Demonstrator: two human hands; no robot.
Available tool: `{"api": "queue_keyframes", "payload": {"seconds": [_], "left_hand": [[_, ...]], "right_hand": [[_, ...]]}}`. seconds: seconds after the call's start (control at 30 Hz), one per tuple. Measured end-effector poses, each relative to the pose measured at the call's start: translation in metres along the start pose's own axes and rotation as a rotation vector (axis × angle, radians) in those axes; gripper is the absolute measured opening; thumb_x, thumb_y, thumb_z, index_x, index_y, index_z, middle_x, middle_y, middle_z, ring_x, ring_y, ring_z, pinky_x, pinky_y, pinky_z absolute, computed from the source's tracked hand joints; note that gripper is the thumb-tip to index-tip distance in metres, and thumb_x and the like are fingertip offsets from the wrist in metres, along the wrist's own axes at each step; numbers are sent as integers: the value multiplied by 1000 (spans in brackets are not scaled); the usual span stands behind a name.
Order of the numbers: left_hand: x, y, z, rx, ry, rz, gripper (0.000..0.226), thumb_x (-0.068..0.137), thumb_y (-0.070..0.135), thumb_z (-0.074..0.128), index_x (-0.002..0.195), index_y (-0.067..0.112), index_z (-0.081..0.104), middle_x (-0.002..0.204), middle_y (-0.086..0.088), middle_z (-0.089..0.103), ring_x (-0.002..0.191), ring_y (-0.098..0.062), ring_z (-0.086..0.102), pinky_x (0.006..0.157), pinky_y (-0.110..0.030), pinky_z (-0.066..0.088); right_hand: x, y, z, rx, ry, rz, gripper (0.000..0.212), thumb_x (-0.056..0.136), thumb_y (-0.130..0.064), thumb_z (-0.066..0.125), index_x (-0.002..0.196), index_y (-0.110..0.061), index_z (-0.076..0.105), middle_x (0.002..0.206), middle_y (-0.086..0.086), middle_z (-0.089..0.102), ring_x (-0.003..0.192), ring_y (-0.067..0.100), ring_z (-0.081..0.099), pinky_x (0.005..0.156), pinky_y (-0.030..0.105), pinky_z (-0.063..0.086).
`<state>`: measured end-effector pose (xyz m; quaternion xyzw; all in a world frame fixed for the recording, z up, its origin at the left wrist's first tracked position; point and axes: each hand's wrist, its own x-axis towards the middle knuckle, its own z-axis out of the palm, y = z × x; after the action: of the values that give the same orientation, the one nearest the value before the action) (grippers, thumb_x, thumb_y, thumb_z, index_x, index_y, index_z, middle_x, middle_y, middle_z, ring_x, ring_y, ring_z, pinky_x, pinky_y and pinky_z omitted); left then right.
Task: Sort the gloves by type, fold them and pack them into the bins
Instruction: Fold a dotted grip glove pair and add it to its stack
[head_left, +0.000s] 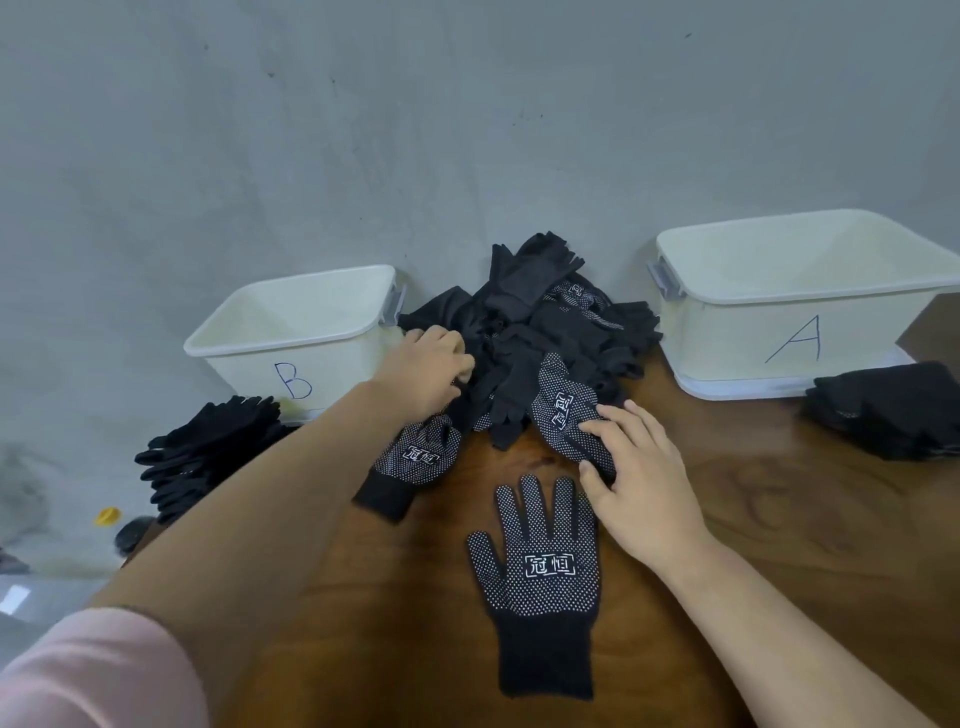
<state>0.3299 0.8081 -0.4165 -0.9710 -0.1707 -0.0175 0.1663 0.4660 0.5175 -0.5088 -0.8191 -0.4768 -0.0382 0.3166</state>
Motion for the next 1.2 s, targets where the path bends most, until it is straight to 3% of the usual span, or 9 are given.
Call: {"api": "queue_keyframes", "payload": {"seconds": [0.17, 0.23, 0.47, 0.57, 0.7, 0.83, 0.97, 1.1, 1.2], "left_hand": [[9, -17, -31, -617, 143, -274, 15, 99, 39, 70, 99, 24, 69, 98, 7, 67, 92, -12, 61, 87, -34, 45], [8, -23, -38, -675, 134, -309, 12, 100, 36, 70, 97, 25, 70, 88, 11, 68, 85, -7, 62, 87, -29, 42], [-7, -16, -22, -602, -116, -89, 9, 96, 27, 75, 104, 26, 78, 108, 13, 76, 104, -8, 68, 105, -39, 50], [-17, -1, -2, -531, -203, -48, 25, 101, 26, 66, 124, 27, 76, 136, 9, 70, 130, -13, 60, 123, -39, 34], [-31, 7, 11, -473, -276, -7, 36, 108, 22, 52, 140, 27, 68, 162, 10, 49, 157, -11, 29, 132, -39, 17], [-39, 0, 3, -418, -123, 28, 45, 97, 9, 53, 130, 29, 76, 148, 8, 63, 142, -18, 51, 126, -41, 31], [-24, 7, -11, -460, 174, -119, 39, 97, 19, 55, 133, 31, 66, 118, 11, 70, 106, -17, 64, 98, -45, 54], [-2, 30, -15, -246, -100, -88, 53, 100, 47, 65, 150, 36, 52, 127, 5, 61, 120, -20, 58, 104, -45, 48], [9, 40, -10, -123, -94, -133, 50, 104, 52, 58, 150, 34, 54, 135, 1, 60, 129, -23, 55, 107, -46, 43]], "right_hand": [[0, -1, 1, 11, -15, 7, 46, 101, -37, 62, 145, -30, 59, 160, -9, 47, 159, 16, 22, 127, 44, 26], [1, -1, 2, 12, -22, 6, 46, 101, -37, 62, 146, -30, 58, 160, -10, 46, 159, 16, 21, 127, 45, 27], [0, -1, 0, 4, -51, 8, 47, 102, -39, 60, 148, -32, 56, 162, -12, 44, 159, 15, 21, 128, 46, 27], [0, 0, 1, 2, -60, 6, 48, 102, -40, 59, 149, -34, 55, 163, -14, 42, 160, 14, 19, 128, 45, 25], [0, 0, 3, -8, -86, 4, 50, 103, -42, 57, 152, -35, 53, 164, -15, 40, 160, 14, 17, 128, 45, 24], [1, -1, 2, -15, -102, 8, 51, 104, -44, 56, 153, -37, 50, 166, -16, 37, 161, 12, 14, 129, 44, 21], [1, -2, 2, -14, -101, 13, 50, 104, -43, 56, 153, -37, 51, 166, -16, 37, 161, 12, 14, 129, 43, 19], [1, -2, 1, 0, -93, 16, 50, 103, -42, 58, 153, -36, 52, 166, -15, 39, 161, 13, 15, 129, 44, 20], [0, -2, 1, 0, -92, 17, 50, 103, -42, 58, 153, -36, 52, 166, -15, 38, 161, 13, 14, 129, 43, 20]]}}
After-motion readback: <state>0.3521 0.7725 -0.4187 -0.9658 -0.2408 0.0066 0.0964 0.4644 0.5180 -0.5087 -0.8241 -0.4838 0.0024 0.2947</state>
